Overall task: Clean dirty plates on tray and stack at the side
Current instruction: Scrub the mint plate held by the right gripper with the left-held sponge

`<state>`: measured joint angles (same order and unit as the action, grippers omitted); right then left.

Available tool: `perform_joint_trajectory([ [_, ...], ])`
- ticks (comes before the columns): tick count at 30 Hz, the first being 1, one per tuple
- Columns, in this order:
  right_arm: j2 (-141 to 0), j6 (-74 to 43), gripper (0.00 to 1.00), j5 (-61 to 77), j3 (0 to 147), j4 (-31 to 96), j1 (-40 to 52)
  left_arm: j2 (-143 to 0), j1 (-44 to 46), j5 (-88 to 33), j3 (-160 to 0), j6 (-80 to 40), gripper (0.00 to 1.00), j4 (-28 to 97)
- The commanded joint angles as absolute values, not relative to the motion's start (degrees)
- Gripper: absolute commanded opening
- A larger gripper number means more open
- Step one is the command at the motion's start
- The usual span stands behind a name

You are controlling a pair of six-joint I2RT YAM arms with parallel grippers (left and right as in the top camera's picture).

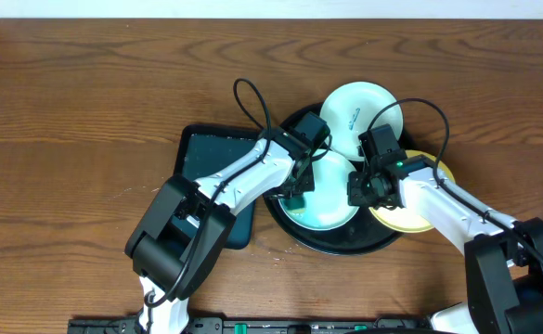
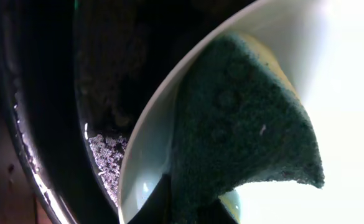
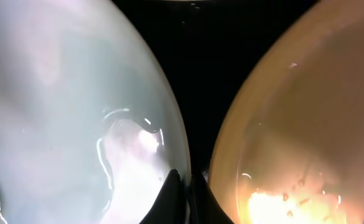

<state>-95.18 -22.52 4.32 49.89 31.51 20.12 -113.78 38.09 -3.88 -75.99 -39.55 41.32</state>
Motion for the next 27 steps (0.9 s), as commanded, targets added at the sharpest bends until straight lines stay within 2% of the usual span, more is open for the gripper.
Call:
perform_joint_trajectory([
  [1,-95.2,-20.3,0.01,1.8,50.0,31.7,20.1,-117.3,36.2,1.4,-73.0,-38.6,0.09,40.1],
  [5,-95.2,-18.4,0.01,1.8,50.0,31.7,20.1,-117.3,36.3,-13.2,-72.9,-40.2,0.09,34.0],
  [13,-95.2,-18.1,0.01,1.8,50.0,31.7,20.4,-118.2,37.8,-25.8,-72.5,-44.9,0.09,21.7],
  [22,-95.2,-17.9,0.01,1.8,50.0,31.7,20.4,-120.3,40.6,-25.1,-72.5,-42.6,0.13,17.9],
  [27,-95.2,-17.9,0.01,1.8,50.0,32.0,20.4,-120.3,39.6,-12.2,-72.5,-35.0,0.13,25.9],
])
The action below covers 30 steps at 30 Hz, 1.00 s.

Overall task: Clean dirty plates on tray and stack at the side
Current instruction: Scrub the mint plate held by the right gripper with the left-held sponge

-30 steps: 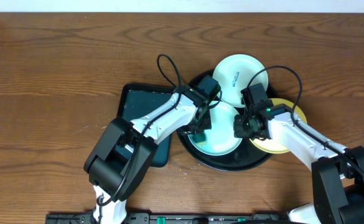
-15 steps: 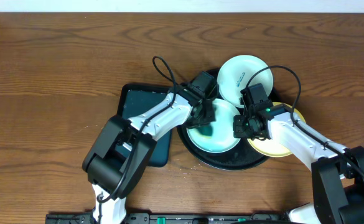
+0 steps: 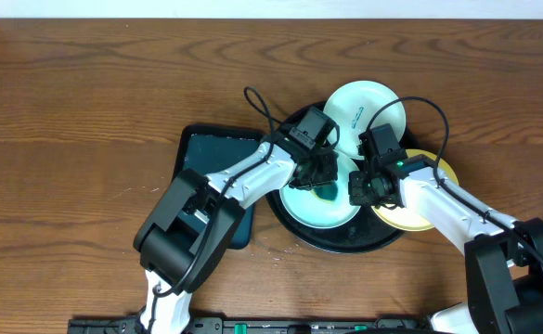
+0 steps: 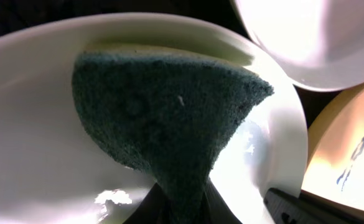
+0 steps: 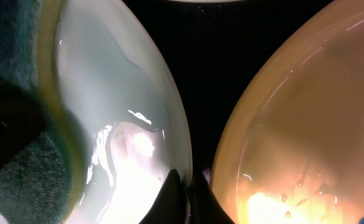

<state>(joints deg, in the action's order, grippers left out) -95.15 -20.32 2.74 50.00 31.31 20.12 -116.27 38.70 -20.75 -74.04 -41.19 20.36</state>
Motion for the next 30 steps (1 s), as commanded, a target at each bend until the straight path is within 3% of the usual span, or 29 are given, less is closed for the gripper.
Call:
perform_joint_trajectory([
  [1,-95.2,-17.9,0.01,1.8,50.0,32.1,20.4,-120.2,39.1,-7.5,-72.5,-34.1,0.12,28.5],
  [7,-95.2,-17.9,0.01,1.8,50.0,32.4,20.4,-120.1,36.6,17.9,-74.9,-34.1,0.08,42.9],
  [13,-95.2,-17.9,0.01,1.8,50.0,32.6,20.4,-120.1,36.4,25.1,-79.0,-34.3,0.08,50.2],
  [16,-95.2,-17.9,0.01,1.8,50.0,32.8,20.4,-120.1,36.4,15.8,-79.5,-34.4,0.08,48.4],
  [21,-95.2,-17.1,0.01,1.8,50.0,32.7,20.4,-120.1,36.7,-19.3,-79.3,-35.4,0.08,37.6],
  [23,-95.2,-16.6,0.01,1.8,50.0,32.6,20.4,-120.1,37.5,-28.1,-79.1,-37.9,0.08,33.4],
  [30,-95.2,-15.8,0.01,2.0,50.0,32.6,20.4,-120.6,41.7,-30.2,-79.0,-40.5,0.15,27.5],
])
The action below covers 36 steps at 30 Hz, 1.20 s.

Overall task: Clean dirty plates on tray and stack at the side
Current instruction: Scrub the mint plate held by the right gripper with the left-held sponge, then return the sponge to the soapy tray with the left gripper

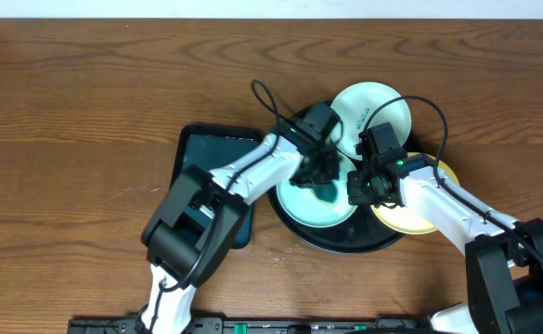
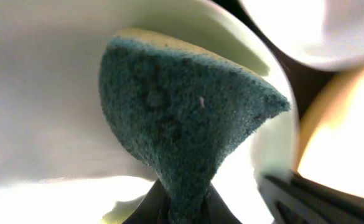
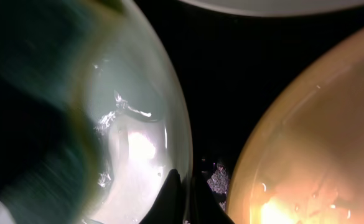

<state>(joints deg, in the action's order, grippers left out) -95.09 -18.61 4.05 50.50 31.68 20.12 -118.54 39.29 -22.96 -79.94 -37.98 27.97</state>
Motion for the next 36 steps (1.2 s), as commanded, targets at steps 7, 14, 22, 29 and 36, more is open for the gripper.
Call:
perform_joint_trajectory([
  [7,-95.2,-15.8,0.01,2.0,50.0,32.6,20.4,-121.8,41.2,-23.6,-78.0,-40.4,0.15,30.6],
  [14,-95.2,-15.8,0.01,2.0,50.0,32.6,20.4,-121.7,39.4,2.2,-78.0,-37.1,0.07,45.3],
  [22,-95.2,-18.4,0.01,2.0,50.0,32.4,20.4,-119.6,39.3,22.4,-81.8,-37.1,0.08,55.7],
  [29,-95.1,-18.4,0.01,2.0,50.0,32.8,20.3,-108.9,37.9,22.1,-84.7,-38.3,0.13,58.8],
  [36,-93.7,-17.4,0.01,2.0,50.1,33.1,20.4,-94.9,28.6,12.6,-84.6,-36.7,0.22,61.2],
])
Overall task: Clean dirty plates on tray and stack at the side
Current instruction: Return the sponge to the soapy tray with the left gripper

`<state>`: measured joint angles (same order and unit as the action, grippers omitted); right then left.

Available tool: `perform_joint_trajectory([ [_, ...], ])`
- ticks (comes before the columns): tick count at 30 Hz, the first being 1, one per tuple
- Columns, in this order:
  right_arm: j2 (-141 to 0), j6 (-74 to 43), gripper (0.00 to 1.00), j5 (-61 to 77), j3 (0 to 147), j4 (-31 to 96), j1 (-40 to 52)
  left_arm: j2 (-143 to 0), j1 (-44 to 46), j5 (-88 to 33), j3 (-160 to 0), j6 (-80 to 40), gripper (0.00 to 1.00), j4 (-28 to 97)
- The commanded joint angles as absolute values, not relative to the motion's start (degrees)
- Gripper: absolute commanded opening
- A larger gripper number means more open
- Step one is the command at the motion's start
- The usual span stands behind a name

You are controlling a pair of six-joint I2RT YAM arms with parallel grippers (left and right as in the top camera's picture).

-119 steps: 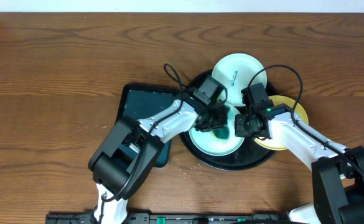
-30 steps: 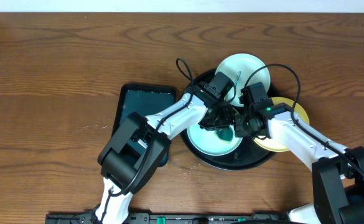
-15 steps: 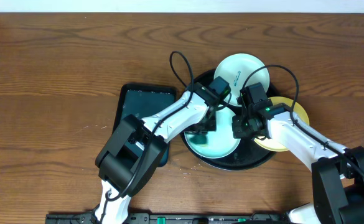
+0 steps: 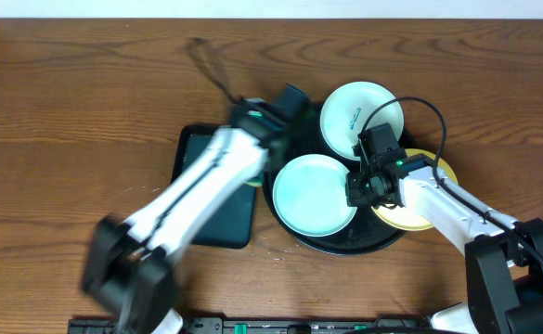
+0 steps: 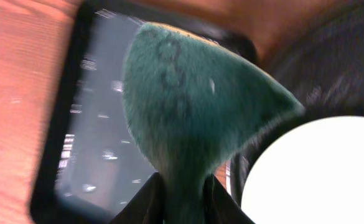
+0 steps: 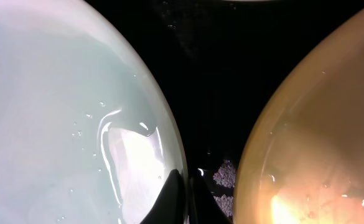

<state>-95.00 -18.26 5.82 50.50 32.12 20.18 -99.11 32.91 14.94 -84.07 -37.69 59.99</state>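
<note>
A pale green plate (image 4: pixel 315 193) lies on the round black tray (image 4: pixel 285 218), with no sponge on it. My right gripper (image 6: pixel 185 186) is shut on that plate's right rim (image 6: pixel 169 155). A white plate (image 4: pixel 362 116) sits at the tray's back and a yellow plate (image 4: pixel 429 218) at its right, partly under my right arm. My left gripper (image 5: pixel 182 196) is shut on a green sponge (image 5: pixel 194 106), held over the gap between the round tray and a dark rectangular tray (image 5: pixel 88 143). In the overhead view the left arm (image 4: pixel 206 186) is blurred.
The dark rectangular tray (image 4: pixel 197 158) lies left of the round tray on the brown wooden table (image 4: pixel 85 102). Crumbs lie on the black tray (image 6: pixel 225 177) between the pale and yellow plates. The yellow plate (image 6: pixel 318 143) shows a few specks.
My left gripper has left the pale plate with the sponge and is now over the round tray's left edge and the rectangular tray. My right gripper still holds the plate's rim.
My left gripper held the sponge at the pale plate's left rim, then on its middle, then on its right half, while my right gripper pinched the rim throughout. Now the sponge is off the plate and the plate's face shows bare and wet.
</note>
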Motion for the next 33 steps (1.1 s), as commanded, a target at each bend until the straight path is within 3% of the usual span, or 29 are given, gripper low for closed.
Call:
perform_joint_trajectory([
  [1,-93.0,-16.6,0.01,2.0,50.1,33.1,20.4,-94.3,26.9,10.9,-84.5,-35.2,0.22,61.3],
  [11,-83.1,-12.4,0.01,1.3,53.3,33.8,20.4,-94.2,12.9,-8.8,-72.8,-22.6,0.22,54.6],
  [18,-77.4,-10.6,0.01,-5.5,54.4,35.7,20.4,-93.6,10.0,-11.7,-69.2,-21.3,0.31,53.5],
  [22,-76.3,-6.4,0.01,-7.2,54.4,35.0,21.0,-90.9,9.8,-14.9,-69.2,-20.1,0.42,53.3],
  [28,-74.6,-2.7,0.01,-23.0,55.6,34.0,28.4,-83.6,9.8,-15.0,-69.2,-19.9,0.66,53.9],
  [33,-74.5,0.5,0.01,-38.4,59.0,33.8,36.7,-78.8,9.8,-14.3,-69.2,-19.9,0.74,53.9],
])
